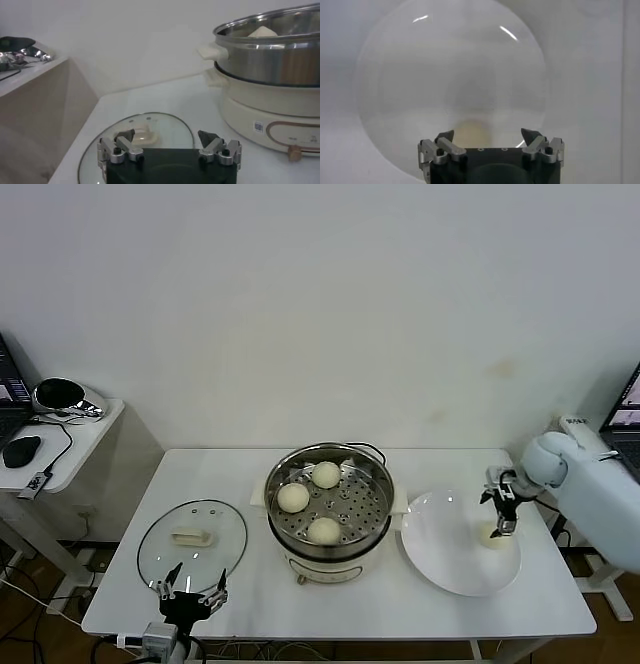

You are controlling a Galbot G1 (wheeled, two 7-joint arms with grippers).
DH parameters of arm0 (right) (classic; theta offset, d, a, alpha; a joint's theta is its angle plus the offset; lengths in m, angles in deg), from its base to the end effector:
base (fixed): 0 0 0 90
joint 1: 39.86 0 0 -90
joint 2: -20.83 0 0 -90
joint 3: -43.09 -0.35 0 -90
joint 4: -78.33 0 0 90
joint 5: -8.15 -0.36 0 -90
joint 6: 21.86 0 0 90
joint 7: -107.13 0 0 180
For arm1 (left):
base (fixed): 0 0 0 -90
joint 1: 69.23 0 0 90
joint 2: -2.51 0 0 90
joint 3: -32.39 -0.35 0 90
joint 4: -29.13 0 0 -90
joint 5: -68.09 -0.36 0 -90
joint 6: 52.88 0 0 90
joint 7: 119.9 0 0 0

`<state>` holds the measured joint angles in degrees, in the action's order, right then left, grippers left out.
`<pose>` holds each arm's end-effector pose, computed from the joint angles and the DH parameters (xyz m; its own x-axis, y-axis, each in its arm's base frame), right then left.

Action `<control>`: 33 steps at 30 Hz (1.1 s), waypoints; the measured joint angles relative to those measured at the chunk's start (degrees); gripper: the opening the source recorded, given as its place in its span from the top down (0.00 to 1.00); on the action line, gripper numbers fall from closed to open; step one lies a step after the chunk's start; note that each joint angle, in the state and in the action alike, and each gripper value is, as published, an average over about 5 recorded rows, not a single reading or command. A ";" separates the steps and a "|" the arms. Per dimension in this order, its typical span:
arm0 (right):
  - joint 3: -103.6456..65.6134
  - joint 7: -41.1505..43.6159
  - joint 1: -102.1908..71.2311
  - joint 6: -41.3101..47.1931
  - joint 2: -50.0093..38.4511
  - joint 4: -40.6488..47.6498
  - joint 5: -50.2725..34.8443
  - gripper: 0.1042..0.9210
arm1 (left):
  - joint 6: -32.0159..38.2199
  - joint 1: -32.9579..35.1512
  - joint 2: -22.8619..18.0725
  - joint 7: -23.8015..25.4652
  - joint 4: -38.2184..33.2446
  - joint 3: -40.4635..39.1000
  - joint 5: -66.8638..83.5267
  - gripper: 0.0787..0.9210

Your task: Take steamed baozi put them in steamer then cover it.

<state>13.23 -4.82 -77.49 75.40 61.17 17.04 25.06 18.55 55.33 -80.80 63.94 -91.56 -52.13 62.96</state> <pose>0.5294 -0.2213 -0.2096 -0.1768 -0.0329 0.9837 -0.9842 0.0133 -0.1765 0.1621 0.0487 -0.3080 -0.9241 -0.0310 0.3810 0.0548 0.9757 0.2123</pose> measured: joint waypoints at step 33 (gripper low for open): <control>-4.12 -2.09 -4.18 0.29 1.99 4.50 2.98 0.23 | -0.01 0.22 -0.30 -0.05 -0.20 -0.17 -0.01 0.12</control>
<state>9.11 -6.91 -81.67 75.69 63.17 21.53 28.04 18.54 55.55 -81.10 63.89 -91.76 -52.30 62.95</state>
